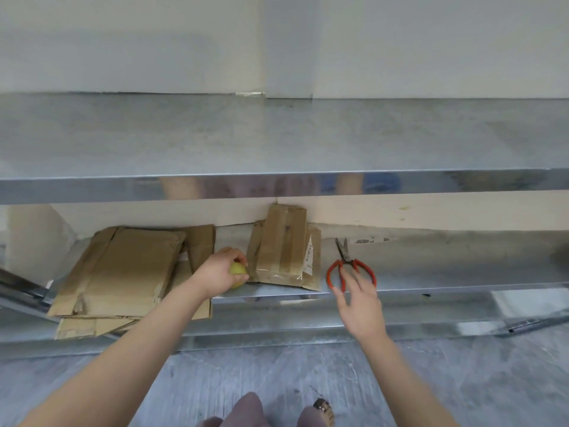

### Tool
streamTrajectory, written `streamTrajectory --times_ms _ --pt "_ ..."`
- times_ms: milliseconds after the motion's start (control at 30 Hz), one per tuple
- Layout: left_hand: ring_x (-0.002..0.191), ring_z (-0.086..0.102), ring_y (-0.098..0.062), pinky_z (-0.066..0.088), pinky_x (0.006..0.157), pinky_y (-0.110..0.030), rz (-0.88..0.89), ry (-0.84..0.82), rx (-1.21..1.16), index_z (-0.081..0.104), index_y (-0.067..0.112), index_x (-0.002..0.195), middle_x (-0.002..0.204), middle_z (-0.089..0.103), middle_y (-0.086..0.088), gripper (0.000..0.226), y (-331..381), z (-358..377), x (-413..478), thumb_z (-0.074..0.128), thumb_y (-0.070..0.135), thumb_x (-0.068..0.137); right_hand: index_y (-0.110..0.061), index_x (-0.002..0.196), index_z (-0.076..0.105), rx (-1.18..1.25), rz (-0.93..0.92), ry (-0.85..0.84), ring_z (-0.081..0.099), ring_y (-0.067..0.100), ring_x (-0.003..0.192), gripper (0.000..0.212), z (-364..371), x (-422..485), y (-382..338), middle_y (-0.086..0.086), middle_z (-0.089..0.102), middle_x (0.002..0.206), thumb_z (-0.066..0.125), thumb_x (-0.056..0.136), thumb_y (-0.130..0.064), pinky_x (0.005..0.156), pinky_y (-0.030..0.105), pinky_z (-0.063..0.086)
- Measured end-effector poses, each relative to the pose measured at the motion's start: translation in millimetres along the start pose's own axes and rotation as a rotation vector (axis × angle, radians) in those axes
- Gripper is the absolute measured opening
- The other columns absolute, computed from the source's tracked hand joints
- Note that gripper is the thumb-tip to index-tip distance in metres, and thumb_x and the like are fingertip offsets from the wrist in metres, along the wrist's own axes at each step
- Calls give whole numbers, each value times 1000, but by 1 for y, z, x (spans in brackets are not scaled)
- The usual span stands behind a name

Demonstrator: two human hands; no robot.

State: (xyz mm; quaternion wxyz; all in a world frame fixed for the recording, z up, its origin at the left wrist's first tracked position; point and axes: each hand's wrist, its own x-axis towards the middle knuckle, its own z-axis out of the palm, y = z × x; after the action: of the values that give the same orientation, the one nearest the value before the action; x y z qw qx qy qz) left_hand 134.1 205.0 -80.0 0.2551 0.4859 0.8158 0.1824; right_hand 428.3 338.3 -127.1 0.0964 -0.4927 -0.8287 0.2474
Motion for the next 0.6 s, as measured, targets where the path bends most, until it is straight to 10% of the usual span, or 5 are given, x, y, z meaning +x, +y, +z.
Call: streamTrajectory --times_ms 233,600 --pt "97 51 -15 37 82 -24 52 -30 28 58 20 103 105 55 2 26 -1 -3 0 72 32 84 -27 143 44 572 174 44 44 15 132 55 36 -1 -100 -6 50 142 58 93 -45 103 28 37" --pt "95 50 -13 36 79 -24 104 -148 53 55 25 102 103 52 6 24 -14 -7 3 71 30 84 -35 141 42 617 297 -40 59 24 116 52 49 29 -99 -2 63 124 60 94 -23 84 27 44"
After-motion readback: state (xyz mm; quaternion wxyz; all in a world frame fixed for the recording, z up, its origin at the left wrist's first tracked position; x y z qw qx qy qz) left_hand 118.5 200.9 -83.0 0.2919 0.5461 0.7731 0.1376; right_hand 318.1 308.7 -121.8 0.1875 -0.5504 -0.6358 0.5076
